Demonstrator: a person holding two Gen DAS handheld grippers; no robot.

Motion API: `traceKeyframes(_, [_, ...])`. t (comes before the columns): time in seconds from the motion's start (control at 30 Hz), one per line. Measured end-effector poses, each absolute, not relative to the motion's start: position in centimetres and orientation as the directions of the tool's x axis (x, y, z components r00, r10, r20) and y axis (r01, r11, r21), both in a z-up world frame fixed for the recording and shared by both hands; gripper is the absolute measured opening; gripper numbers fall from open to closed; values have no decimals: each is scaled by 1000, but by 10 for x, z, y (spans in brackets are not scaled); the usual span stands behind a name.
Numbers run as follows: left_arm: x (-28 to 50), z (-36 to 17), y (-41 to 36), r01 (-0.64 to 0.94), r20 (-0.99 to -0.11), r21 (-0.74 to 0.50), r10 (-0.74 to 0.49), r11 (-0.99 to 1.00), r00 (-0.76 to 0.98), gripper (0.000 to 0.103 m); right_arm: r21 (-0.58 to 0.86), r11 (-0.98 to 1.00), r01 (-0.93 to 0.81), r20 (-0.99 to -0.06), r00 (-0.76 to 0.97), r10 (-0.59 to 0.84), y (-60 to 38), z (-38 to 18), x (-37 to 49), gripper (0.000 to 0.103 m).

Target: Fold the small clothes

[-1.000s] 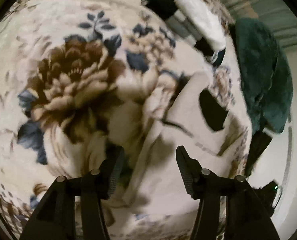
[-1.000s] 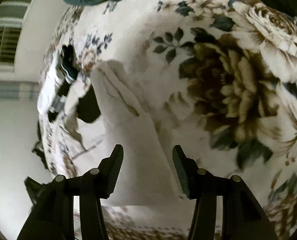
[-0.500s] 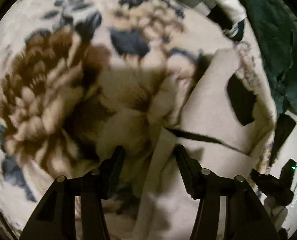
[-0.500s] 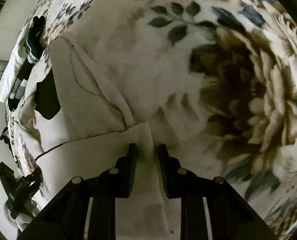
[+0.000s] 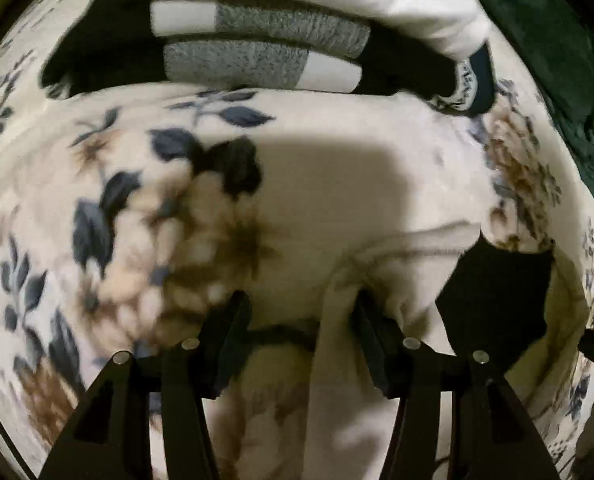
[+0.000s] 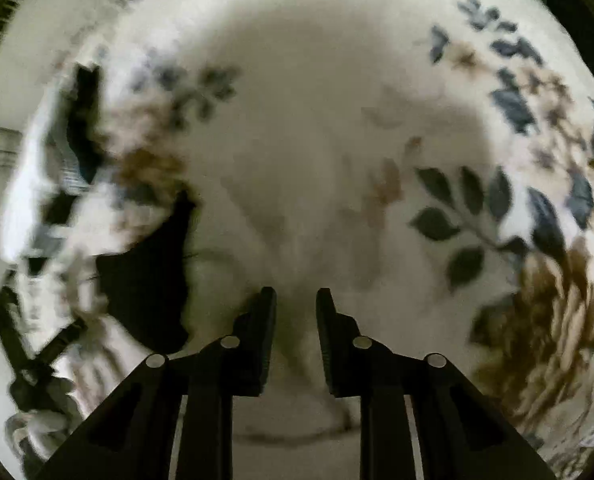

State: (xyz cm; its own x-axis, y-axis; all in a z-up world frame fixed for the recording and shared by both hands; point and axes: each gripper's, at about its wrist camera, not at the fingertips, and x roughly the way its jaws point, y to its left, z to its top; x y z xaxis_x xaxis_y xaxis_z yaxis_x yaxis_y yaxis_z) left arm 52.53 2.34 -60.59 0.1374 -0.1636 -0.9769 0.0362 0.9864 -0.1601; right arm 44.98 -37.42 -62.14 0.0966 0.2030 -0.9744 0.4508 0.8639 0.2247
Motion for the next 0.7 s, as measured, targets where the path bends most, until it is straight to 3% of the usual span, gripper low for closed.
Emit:
traceKeyframes(0.17, [510,-563,33,86,-943,-276,-287,957,171,51,261,872,414,-964,152,217,-379,-583,449,24])
traceKeyframes(0.23, [507,-549,31,132,-930,-303,-323,944,176,51,303,865,399,-950,200,241,-381,-566,454,35])
traceKeyframes(0.27, [508,-546,27,152,-930,-299,-323,942,175,51,310,867,391,-947,207,246,-381,-564,460,45])
traceKeyframes(0.3, [510,-546,22,179,-932,-292,-321,940,169,51,309,871,382,-947,208,244,-379,-564,471,48])
traceKeyframes(0.47, [540,-579,-29,322,-968,-174,-222,931,120,48,272,904,329,-962,116,247,-357,-596,526,48])
traceKeyframes(0.53, [538,-583,-38,370,-968,-151,-213,917,133,12,234,922,309,-972,66,224,-350,-612,539,41])
traceKeyframes(0.57, [536,-585,-42,381,-969,-148,-211,912,127,3,214,934,286,-977,67,203,-346,-614,541,7])
traceKeyframes(0.7, [519,-569,-41,400,-955,-151,-238,904,178,2,214,951,224,-971,153,183,-333,-588,529,3])
